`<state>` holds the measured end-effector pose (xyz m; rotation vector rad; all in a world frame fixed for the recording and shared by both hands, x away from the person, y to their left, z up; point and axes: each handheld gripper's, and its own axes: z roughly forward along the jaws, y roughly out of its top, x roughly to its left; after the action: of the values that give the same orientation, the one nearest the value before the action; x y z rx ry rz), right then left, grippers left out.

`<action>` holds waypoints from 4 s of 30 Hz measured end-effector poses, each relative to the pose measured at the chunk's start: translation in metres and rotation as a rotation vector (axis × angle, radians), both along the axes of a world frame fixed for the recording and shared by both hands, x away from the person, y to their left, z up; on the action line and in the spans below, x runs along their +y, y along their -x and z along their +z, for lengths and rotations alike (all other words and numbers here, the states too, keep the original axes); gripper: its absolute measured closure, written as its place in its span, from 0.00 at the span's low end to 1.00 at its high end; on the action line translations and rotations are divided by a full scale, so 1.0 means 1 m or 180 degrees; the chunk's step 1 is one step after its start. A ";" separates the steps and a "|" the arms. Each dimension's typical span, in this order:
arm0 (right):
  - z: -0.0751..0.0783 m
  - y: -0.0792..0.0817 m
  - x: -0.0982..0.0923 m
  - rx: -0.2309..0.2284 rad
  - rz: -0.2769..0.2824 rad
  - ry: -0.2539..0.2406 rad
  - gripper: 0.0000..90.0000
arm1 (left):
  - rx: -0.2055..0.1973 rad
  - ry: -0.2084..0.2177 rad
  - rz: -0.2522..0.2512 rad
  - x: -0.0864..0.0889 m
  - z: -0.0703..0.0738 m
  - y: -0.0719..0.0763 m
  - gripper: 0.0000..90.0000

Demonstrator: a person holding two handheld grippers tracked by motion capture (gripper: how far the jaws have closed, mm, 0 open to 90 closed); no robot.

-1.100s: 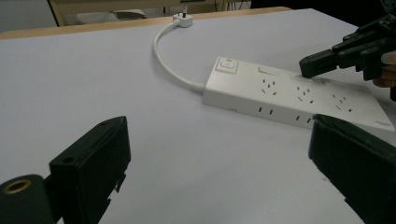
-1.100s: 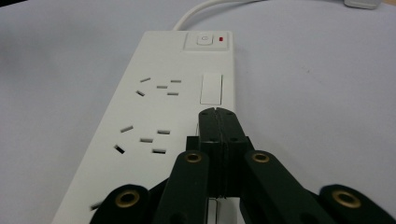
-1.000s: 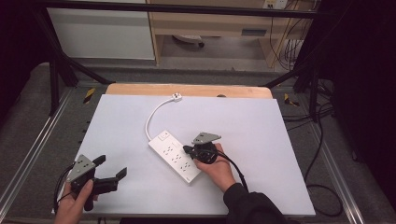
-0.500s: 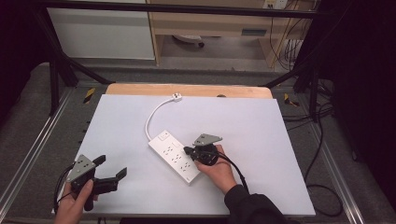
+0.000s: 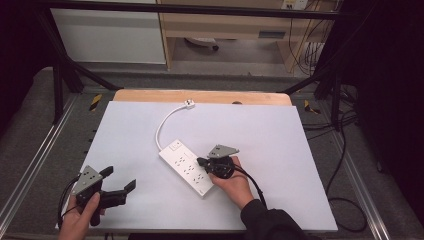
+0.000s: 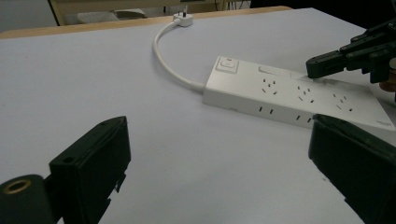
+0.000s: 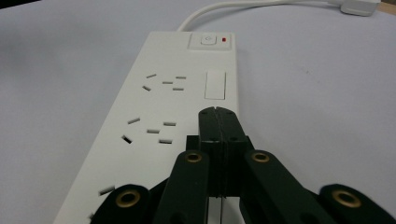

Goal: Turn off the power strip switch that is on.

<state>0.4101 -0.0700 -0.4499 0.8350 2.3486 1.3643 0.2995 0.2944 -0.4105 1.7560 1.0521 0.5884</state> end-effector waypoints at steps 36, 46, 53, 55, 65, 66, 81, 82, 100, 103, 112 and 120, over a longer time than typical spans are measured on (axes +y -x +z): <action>-0.002 0.001 -0.002 0.0046 -0.0031 -0.0052 1.00 | -0.0006 -0.0008 -0.0002 0.000 0.000 0.000 0.06; 0.004 0.000 -0.007 0.0005 -0.0062 -0.0121 1.00 | -0.0009 -0.0005 -0.0002 0.000 0.000 0.000 0.06; 0.009 0.000 -0.009 -0.0025 -0.0076 -0.0141 1.00 | -0.0006 -0.0003 -0.0001 0.000 0.000 0.000 0.06; 0.010 0.000 -0.009 -0.0031 -0.0078 -0.0142 1.00 | -0.0008 -0.0006 -0.0001 0.000 0.000 0.000 0.06; 0.015 0.001 -0.015 -0.0095 -0.0137 -0.0187 1.00 | -0.0005 0.0003 -0.0008 0.000 0.000 0.000 0.06; 0.016 0.001 -0.016 -0.0107 -0.0141 -0.0192 1.00 | -0.0005 -0.0003 -0.0008 0.000 0.000 0.000 0.06; 0.034 -0.002 -0.034 -0.0002 -0.0423 -0.0450 0.36 | 0.0029 -0.0013 0.0029 0.000 -0.002 -0.001 0.06; 0.035 -0.002 -0.035 -0.0014 -0.0455 -0.0444 0.32 | 0.0025 -0.0013 0.0028 -0.001 -0.002 -0.001 0.06; 0.051 0.002 -0.057 -0.0037 -0.0711 -0.0458 0.06 | 0.0034 0.0015 0.0043 -0.001 -0.002 -0.001 0.06; 0.053 0.004 -0.062 -0.0060 -0.0721 -0.0467 0.05 | 0.0032 0.0023 0.0045 -0.001 -0.002 -0.001 0.06; 0.060 0.010 -0.081 -0.0214 -0.0805 -0.0499 0.05 | 0.0022 0.0026 0.0040 -0.001 -0.002 -0.001 0.06; 0.068 0.016 -0.100 -0.0272 -0.0865 -0.0524 0.06 | 0.0028 0.0028 0.0041 -0.001 -0.002 -0.001 0.06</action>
<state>0.3939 -0.1699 -0.3822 1.0749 1.9930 1.4567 0.3007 0.2934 -0.4124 1.7468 1.0711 0.5836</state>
